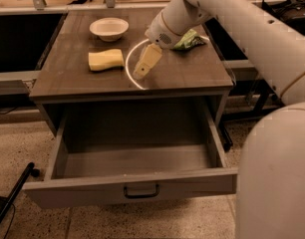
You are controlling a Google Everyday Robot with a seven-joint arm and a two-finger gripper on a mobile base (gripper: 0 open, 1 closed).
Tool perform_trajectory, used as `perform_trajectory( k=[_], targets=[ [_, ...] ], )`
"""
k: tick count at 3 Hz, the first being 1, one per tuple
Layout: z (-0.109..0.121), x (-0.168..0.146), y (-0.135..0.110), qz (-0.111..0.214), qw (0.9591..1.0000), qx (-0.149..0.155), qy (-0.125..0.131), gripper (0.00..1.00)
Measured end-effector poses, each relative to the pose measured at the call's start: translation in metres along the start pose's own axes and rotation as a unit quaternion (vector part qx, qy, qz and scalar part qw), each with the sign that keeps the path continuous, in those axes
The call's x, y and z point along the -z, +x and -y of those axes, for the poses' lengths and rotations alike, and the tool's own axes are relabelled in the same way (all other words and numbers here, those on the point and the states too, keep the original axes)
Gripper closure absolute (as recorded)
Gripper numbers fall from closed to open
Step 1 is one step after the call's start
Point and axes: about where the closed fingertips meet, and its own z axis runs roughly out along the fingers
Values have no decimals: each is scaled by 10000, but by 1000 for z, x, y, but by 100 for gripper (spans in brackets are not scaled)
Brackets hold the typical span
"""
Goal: Place sponge into top drawer
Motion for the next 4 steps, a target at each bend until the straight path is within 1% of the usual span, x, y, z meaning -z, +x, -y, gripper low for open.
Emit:
perform_trajectory(
  k=[1, 2, 3, 4],
  targets=[
    [7, -27, -17, 27, 9997, 106, -235, 0],
    [9, -48, -31, -29, 9987, 250, -448, 0],
    [5, -67, -47, -141, 9966, 450, -676, 0],
    [-1, -88, -59, -263, 9931, 602, -968, 0]
  ],
)
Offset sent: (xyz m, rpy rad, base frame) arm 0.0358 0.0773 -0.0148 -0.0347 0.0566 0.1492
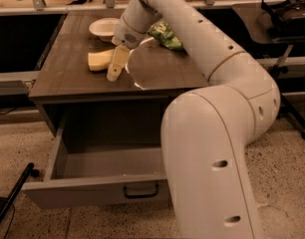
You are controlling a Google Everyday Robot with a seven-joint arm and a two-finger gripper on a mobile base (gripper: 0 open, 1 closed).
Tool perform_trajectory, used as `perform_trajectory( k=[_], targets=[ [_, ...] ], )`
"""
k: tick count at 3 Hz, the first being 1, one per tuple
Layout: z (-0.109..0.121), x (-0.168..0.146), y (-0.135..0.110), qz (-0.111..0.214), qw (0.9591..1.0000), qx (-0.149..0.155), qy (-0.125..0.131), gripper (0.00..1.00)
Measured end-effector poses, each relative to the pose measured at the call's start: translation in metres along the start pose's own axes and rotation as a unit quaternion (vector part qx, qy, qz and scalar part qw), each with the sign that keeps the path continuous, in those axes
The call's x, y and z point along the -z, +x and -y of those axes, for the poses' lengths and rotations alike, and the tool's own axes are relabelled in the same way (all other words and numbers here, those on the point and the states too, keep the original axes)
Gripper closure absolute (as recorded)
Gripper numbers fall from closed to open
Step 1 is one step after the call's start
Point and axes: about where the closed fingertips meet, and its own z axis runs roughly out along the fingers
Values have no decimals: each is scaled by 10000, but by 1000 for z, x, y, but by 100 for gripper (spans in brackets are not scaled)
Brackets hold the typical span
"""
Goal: Place sponge into top drawer
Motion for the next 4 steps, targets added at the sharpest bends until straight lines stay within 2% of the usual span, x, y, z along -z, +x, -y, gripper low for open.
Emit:
perform_trajectory(
  k=[1, 2, 3, 4],
  targets=[
    [0, -12, -9, -45, 9998, 104, -176, 0],
    [-1, -16, -12, -44, 9996, 144, -243, 18],
    [-1, -16, -13, -40, 9996, 148, -249, 42],
    [-10, -17, -19, 79, 9993, 174, -312, 74]
  ],
)
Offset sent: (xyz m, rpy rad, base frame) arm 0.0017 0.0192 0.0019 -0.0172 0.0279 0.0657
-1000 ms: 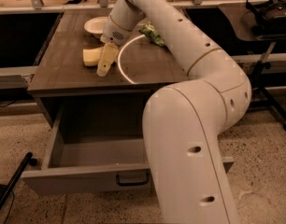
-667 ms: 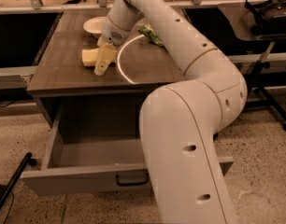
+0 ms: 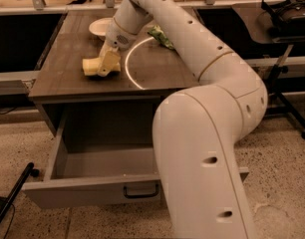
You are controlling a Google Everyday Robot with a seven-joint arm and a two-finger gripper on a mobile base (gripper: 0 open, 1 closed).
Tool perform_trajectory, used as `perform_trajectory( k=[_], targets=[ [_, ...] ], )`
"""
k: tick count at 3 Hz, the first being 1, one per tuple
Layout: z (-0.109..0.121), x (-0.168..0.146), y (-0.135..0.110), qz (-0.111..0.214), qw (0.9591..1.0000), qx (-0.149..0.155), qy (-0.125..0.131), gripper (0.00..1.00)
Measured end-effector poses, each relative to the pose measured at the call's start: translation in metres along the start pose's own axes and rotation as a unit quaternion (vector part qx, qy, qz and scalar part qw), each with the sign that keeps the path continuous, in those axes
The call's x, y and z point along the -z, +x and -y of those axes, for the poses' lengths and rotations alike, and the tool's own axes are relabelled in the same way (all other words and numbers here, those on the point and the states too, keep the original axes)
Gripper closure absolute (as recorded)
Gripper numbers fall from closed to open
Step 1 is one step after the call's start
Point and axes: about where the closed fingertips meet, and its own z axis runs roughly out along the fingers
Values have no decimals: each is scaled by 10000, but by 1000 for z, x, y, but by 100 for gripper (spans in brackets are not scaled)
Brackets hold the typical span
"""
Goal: Place sponge into top drawer
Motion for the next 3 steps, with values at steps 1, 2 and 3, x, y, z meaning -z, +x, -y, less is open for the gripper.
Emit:
perform_trajectory(
  k=[1, 2, 3],
  targets=[
    [-11, 10, -10, 156, 9998, 91, 80, 96],
    [-36, 37, -19, 537, 9979, 161, 322, 100],
    [-78, 40, 2, 824, 9957, -39, 414, 100]
  ],
)
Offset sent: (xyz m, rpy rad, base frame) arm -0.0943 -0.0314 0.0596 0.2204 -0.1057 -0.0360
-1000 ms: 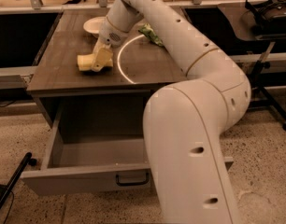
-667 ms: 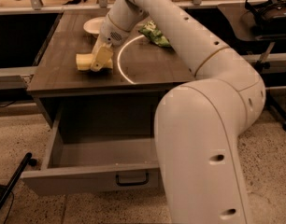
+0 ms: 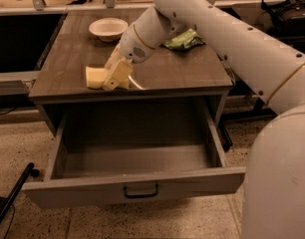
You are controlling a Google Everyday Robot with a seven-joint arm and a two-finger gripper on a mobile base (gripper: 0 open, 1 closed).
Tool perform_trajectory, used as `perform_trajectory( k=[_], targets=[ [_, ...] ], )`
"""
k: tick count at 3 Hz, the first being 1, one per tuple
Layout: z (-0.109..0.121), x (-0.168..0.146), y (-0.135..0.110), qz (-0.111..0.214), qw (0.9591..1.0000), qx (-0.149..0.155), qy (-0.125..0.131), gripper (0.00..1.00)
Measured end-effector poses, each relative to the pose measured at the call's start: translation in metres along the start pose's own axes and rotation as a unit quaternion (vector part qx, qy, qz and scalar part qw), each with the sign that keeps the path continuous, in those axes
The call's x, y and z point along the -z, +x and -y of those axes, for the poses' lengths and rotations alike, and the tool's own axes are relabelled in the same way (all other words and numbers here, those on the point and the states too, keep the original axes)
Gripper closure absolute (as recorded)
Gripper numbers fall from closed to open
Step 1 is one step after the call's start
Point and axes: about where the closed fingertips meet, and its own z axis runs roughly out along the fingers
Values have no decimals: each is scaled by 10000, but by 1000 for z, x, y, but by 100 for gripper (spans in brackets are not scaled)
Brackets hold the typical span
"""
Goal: Place sponge into top drawer
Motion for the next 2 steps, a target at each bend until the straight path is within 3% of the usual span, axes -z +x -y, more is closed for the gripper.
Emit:
perform_trajectory(
  k=[1, 2],
  targets=[
    [-7, -2, 0, -45, 10000, 11, -39, 100],
    [-30, 5, 0, -258, 9996, -66, 84, 100]
  ],
)
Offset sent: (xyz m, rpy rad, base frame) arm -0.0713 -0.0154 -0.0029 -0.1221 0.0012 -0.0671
